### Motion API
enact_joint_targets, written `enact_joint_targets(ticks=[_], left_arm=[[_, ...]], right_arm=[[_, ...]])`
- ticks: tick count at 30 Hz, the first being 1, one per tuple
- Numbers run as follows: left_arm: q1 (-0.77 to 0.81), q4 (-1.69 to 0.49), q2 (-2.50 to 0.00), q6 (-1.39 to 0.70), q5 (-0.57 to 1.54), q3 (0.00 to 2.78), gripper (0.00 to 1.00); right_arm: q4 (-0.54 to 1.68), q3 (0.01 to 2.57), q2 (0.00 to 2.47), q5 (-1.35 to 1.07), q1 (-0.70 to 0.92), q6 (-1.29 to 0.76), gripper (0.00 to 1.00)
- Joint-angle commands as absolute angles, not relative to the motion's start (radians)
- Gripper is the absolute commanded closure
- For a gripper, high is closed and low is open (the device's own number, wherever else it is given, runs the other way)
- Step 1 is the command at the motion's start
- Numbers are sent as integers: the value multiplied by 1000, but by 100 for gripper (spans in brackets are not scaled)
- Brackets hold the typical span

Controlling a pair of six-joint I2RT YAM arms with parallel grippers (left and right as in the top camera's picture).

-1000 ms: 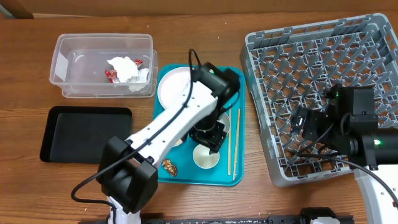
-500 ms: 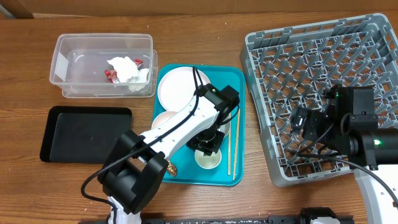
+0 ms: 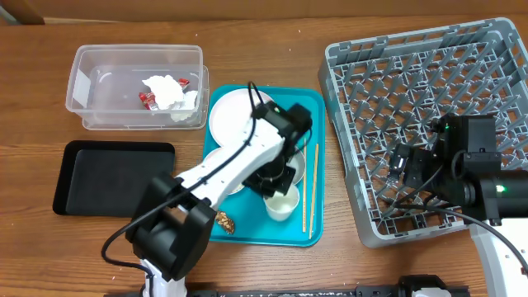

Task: Sort waste into correct bins and load items into the dishwasher
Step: 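Grasp the white cup with the left gripper and lift it, then hand the white cup from the left gripper to the right gripper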

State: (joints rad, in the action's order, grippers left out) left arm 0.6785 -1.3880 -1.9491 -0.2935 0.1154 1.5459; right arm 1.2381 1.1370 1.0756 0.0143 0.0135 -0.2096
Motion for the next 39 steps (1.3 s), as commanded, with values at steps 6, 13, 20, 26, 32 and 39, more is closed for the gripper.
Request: enact_joint_targets(ticks=[6,13,20,26,32,39], left_arm=[[427,-1219,-1776,-176,515,1722,96],[197,-1005,-1855,-159,1218,1722,96],[188,-1097,-1948,-42,1449,1721,96],[257,-1098,-1957,-36,1450,1721,96],[323,-1098,-1957,-37,1449,1721,96],[360,-1098,-1957,-37,1448,1721,96]], right_arm=[[1132,1164,1068,78,10,-380,0],[879,1164,1114,-717,10,-15,0],[872,1164,1195,-893,10,160,0],[871,1164,1242,-939,11,277,0],[849,1164,1283,-1032,11,348,0],[755,1164,1287,-1184,11,349,0]])
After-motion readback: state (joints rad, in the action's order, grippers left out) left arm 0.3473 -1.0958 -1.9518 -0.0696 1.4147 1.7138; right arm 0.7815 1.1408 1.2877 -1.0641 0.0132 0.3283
